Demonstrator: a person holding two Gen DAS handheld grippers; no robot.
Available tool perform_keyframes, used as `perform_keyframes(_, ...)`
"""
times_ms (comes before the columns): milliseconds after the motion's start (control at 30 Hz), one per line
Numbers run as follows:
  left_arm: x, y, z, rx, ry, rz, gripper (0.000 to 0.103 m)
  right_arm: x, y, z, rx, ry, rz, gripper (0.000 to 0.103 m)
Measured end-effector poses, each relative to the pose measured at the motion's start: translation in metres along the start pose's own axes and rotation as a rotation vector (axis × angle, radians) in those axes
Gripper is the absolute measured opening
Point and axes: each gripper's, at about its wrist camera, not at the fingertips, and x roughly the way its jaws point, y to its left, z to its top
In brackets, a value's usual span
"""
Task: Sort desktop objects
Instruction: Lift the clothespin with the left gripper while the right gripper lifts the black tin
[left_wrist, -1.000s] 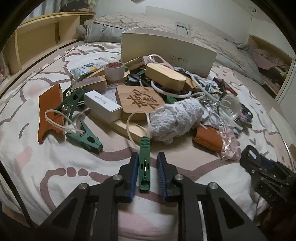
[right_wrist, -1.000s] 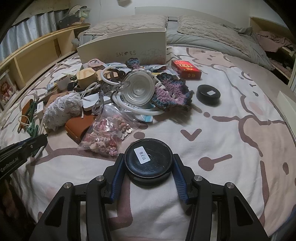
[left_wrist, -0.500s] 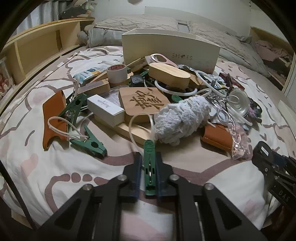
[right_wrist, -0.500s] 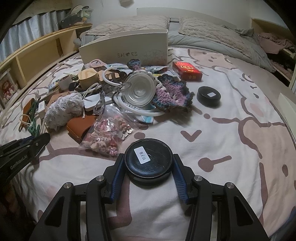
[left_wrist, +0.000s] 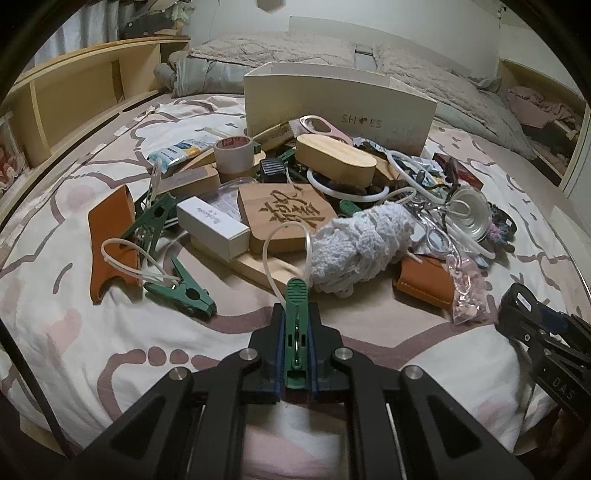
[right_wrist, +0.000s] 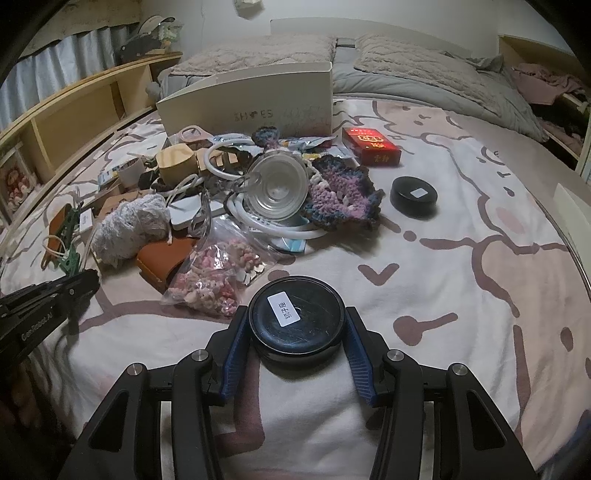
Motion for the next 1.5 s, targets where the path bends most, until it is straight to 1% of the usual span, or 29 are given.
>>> perform_keyframes(367, -0.016, 0.004, 0.006, -0.008, -0.033, -0.033, 0.010, -0.012, 0.010, 0.007, -0.007, -0.025, 0.016, 0.050)
perform_keyframes(767, -0.036, 0.004, 0.011, 0.016, -0.071, -0.049, 0.010, -0.036, 0.036, 0.018, -0.075, -0.101, 0.039, 0.051)
perform_keyframes(933, -0.043, 0.001, 0.013, 0.029, -0.082, -0.068, 0.010, -0.043, 0.039, 0.023, -0.077, -0.123, 0.038, 0.051)
perform_keyframes(1167, -0.062, -0.004, 0.020, 0.053, -0.129, -0.086, 0.010, -0.060, 0.048, 0.032, -0.093, -0.175, 0.032, 0.051)
perform_keyframes(1500, -0.094, -0.005, 0.033, 0.077, -0.209, -0.143, 0.010, -0.083, 0.063, 0.046, -0.128, -0.246, 0.015, 0.051)
